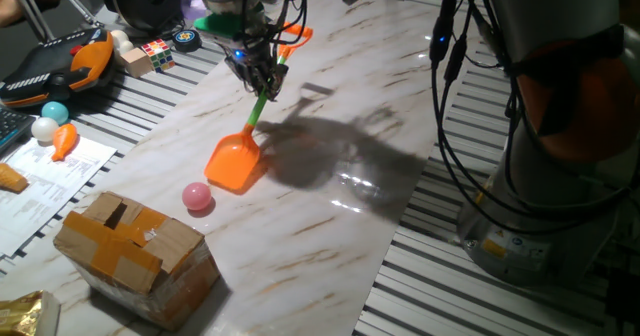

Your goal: Use a shovel to scoop up an object

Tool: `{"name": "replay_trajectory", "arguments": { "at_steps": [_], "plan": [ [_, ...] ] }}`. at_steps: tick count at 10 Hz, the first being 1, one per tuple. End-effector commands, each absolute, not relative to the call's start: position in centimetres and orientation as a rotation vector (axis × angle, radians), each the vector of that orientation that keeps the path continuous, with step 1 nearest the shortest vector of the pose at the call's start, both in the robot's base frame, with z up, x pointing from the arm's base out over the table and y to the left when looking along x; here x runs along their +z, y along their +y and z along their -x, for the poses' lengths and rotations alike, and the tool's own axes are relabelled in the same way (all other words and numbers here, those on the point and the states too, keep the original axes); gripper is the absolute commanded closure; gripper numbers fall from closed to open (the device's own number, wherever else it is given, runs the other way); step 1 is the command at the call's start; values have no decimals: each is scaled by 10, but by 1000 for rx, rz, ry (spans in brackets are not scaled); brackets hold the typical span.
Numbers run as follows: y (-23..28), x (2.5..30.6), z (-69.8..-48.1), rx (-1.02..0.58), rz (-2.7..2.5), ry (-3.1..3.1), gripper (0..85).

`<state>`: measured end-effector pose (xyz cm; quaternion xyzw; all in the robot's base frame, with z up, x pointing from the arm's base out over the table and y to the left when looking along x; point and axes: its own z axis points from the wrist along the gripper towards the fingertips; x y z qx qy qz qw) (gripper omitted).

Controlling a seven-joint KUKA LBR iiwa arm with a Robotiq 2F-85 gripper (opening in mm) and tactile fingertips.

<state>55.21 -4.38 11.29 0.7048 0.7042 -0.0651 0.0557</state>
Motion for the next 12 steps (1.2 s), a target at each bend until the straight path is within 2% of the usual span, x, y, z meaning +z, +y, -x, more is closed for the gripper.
{"name": "replay_trajectory", "arguments": {
  "at_steps": [1, 12],
  "plan": [
    [-42, 113, -552, -207, -2139, 2140, 843],
    [-17, 112, -554, -238, -2133, 2080, 843]
  ]
}}
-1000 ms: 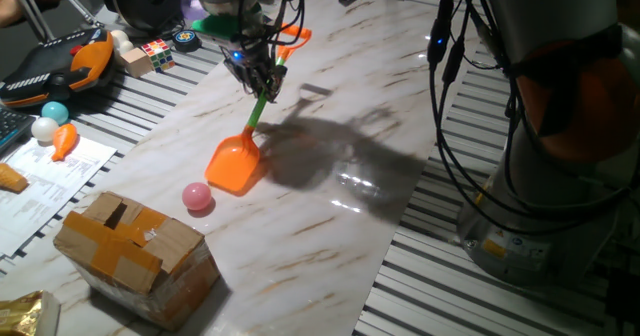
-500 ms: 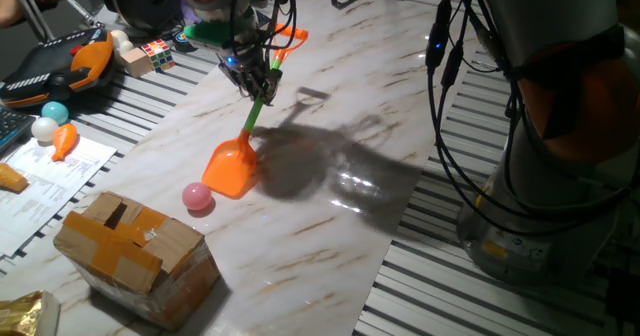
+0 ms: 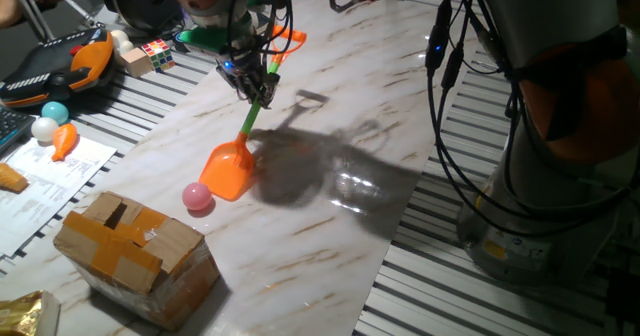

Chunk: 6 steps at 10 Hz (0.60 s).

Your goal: Use a shovel to scoop up an object

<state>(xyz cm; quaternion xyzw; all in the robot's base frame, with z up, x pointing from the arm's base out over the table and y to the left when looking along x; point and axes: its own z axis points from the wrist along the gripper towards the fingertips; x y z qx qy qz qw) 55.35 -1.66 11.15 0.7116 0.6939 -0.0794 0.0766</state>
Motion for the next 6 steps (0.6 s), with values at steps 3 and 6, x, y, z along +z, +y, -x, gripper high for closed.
{"name": "replay_trajectory", "arguments": {
  "at_steps": [3, 6],
  "plan": [
    [-7, 111, -553, -251, -2125, 2066, 843],
    [4, 110, -553, -247, -2118, 2064, 843]
  ]
}}
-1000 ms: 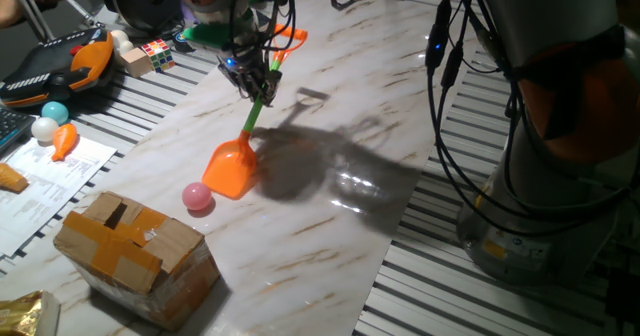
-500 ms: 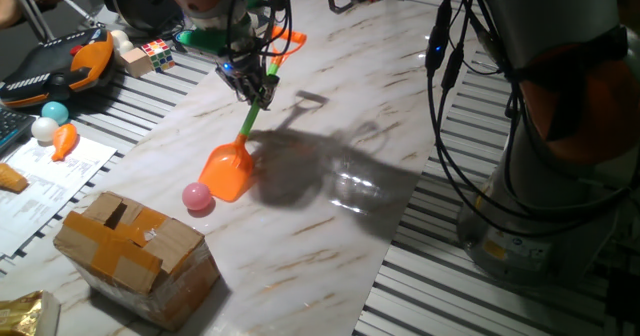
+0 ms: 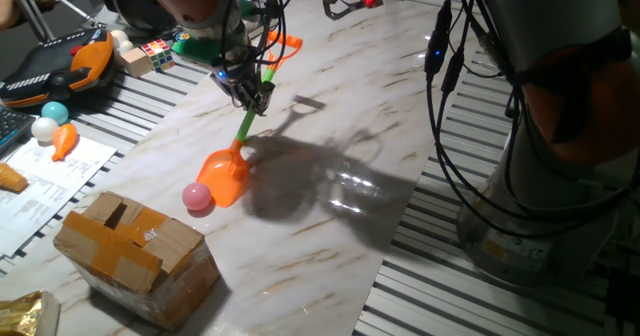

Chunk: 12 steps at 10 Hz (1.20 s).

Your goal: Use a shovel to scoop up an object

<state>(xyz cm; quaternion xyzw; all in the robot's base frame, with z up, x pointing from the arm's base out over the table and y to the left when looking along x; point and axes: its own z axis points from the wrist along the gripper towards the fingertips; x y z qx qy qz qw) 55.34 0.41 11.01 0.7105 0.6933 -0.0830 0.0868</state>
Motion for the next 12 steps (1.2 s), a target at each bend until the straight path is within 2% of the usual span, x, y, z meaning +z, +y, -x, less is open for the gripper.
{"name": "replay_trajectory", "arguments": {
  "at_steps": [1, 12],
  "plan": [
    [7, 110, -553, -248, -2112, 2071, 843],
    [22, 103, -547, -219, -2084, 2102, 843]
  ]
}}
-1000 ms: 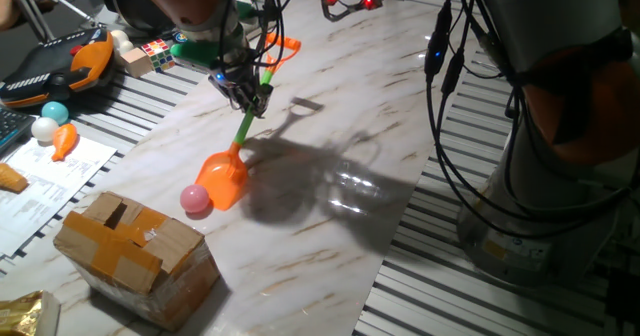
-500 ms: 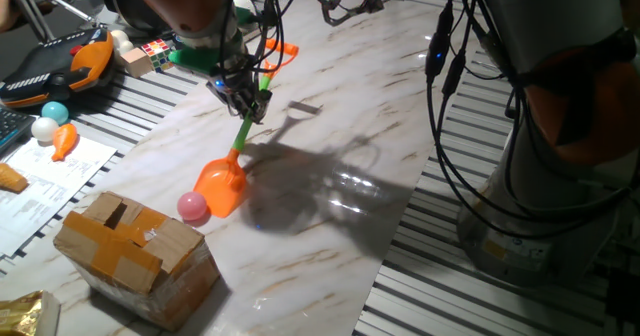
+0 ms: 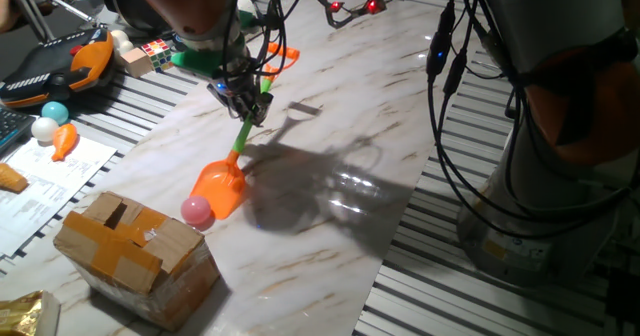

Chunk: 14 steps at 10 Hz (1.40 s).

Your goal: Use a shovel to scoop up an object

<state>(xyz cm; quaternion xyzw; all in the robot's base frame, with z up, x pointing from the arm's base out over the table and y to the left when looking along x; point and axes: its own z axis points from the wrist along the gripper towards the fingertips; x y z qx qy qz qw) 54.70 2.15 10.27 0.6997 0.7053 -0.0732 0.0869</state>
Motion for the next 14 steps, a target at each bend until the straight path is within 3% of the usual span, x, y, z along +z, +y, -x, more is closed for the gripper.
{"name": "replay_trajectory", "arguments": {
  "at_steps": [1, 5, 14],
  "plan": [
    [22, 103, -547, -212, -2082, 2110, 843],
    [22, 103, -547, -143, -2110, 2097, 843],
    [41, 105, -545, -259, -2035, 2049, 843]
  ]
}}
